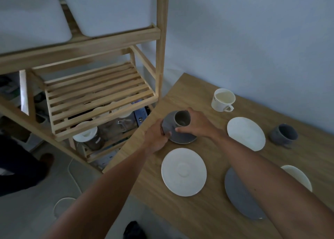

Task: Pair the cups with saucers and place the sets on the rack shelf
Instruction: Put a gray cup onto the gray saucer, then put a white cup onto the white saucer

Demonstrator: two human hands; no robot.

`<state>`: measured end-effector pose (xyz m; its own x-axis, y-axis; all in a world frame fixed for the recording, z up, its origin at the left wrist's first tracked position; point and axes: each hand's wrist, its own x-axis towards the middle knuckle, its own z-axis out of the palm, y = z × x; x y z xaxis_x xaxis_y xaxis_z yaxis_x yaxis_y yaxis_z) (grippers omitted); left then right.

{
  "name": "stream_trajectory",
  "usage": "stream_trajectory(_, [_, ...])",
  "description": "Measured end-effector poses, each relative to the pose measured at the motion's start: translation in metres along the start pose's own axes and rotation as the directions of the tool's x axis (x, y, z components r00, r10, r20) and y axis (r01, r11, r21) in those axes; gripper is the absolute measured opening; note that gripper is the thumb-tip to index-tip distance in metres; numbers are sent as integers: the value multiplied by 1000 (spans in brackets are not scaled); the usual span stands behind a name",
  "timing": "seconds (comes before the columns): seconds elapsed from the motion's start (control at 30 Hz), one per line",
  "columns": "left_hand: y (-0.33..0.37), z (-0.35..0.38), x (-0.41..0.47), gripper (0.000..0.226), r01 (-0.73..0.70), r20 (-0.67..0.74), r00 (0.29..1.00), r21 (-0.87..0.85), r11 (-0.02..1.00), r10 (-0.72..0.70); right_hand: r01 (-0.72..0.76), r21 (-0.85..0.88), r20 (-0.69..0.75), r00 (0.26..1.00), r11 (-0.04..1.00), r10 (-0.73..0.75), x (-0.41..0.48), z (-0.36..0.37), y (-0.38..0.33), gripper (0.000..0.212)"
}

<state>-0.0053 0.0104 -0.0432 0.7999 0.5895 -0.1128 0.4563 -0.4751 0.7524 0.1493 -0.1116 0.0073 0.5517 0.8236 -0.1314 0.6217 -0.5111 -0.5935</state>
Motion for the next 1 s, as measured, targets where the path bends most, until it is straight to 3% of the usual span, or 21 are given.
stream_trajectory(0.17, [0, -2, -1, 48, 0, 14, 1000, 2, 1000, 0, -5, 24, 1, 1000, 1000, 5, 2, 2, 1, 84])
stream_trajectory(0.37, [2, -6, -13, 39, 15, -6, 1000, -37, 999, -15, -109, 88, 0, 994, 990, 109, -6, -13, 5, 119])
stream_trajectory(0.4, [2, -7, -17, 42, 16, -5, 1000, -44, 999, -17, -108, 95, -41, 993, 990, 112, -7, -21, 8, 115])
stream_trajectory(0.5, [-2, -7, -32, 37, 22, 53, 998, -7, 1000, -21, -69, -4, -275, 959, 998, 65, -6, -52, 24, 74])
stream_trajectory(0.63, [-4, -2, -52, 26, -4, 86, 996, 21, 1000, 2, -211, -110, -369, 916, 971, 157, 5, -83, 69, 109])
stream_trajectory(0.73, [-4, -1, -63, 23, 0, 92, 996, 19, 1000, -2, -296, -110, -380, 895, 949, 235, 16, -93, 95, 120])
stream_trajectory(0.87, [-3, 5, -73, 22, -16, 100, 995, 75, 997, 9, -375, -38, -318, 883, 926, 345, 27, -93, 117, 123])
stream_trajectory(1.0, [-3, 9, -76, 18, -14, 82, 997, 108, 994, 5, -360, 38, -320, 879, 932, 353, 31, -89, 129, 114])
